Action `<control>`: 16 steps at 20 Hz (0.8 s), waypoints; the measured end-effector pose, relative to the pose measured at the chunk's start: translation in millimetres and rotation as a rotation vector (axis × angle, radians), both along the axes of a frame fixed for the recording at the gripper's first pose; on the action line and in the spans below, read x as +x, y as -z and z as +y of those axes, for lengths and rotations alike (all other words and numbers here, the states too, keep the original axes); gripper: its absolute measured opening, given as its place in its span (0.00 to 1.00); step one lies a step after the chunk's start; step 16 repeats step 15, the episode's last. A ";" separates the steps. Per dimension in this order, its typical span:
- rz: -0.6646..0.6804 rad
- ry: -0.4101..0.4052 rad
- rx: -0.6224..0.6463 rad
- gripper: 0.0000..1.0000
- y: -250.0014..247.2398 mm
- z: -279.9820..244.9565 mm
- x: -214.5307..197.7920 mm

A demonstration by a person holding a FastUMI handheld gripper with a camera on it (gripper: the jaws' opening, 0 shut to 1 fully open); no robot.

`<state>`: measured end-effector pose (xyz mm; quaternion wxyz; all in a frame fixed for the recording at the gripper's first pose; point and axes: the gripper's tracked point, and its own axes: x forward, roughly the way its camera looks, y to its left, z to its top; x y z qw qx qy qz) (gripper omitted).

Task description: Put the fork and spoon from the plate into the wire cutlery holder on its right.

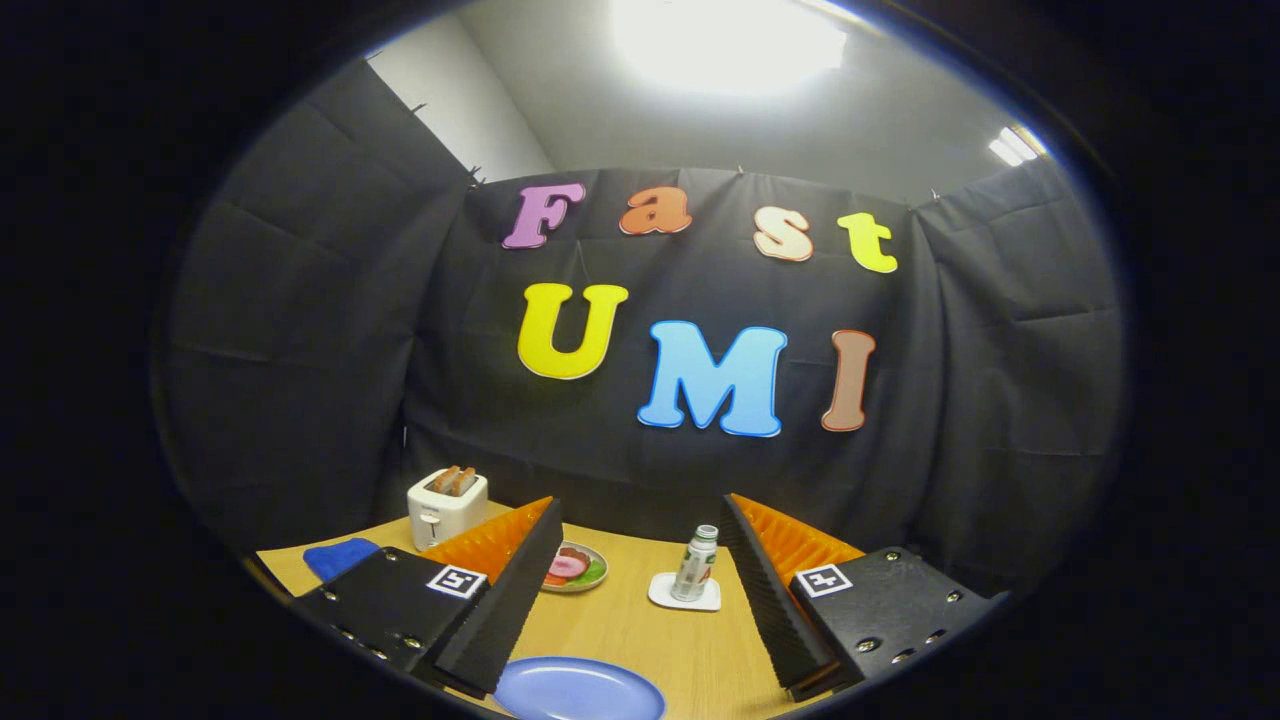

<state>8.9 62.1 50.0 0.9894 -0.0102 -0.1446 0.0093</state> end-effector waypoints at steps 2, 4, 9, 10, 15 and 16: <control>-0.013 -0.044 -0.022 0.97 -3.7 27.6 -2.6; -0.020 -0.099 -0.020 0.97 -6.7 54.2 -10.0; -0.033 -0.249 -0.005 0.96 -10.6 113.5 -28.4; -0.029 -0.274 -0.012 0.97 -9.2 122.2 -32.9; -0.011 -0.314 -0.039 0.97 -2.6 135.9 -33.4; -0.011 -0.314 -0.039 0.97 -2.6 135.9 -33.4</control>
